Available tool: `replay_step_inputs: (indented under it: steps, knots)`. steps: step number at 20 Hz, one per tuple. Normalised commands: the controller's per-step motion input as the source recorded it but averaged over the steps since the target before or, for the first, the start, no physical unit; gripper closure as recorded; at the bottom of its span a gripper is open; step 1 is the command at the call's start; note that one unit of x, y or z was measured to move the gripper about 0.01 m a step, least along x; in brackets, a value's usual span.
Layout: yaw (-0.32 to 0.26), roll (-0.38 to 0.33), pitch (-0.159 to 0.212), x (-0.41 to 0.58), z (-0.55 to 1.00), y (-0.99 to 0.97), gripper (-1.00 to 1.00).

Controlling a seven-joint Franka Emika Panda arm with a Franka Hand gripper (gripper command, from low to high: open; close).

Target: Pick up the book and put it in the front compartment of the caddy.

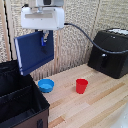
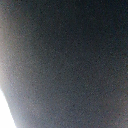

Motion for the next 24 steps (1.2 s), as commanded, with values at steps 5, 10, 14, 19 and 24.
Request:
replay_step_inputs:
  steps: [5,10,14,19,24]
  knots:
    - [-0.133,-0.040,0.017,-0.055,0.02,0.72,1.00]
    - [-0.146,-0.040,0.009,-0.012,0.03,0.71,1.00]
    - [-0.132,-0.052,0.022,-0.039,0.00,0.73,1.00]
    - [-0.130,-0.085,0.020,-0.037,-0.06,0.74,1.00]
    - [-0.100,-0.086,0.000,-0.037,-0.19,0.61,1.00]
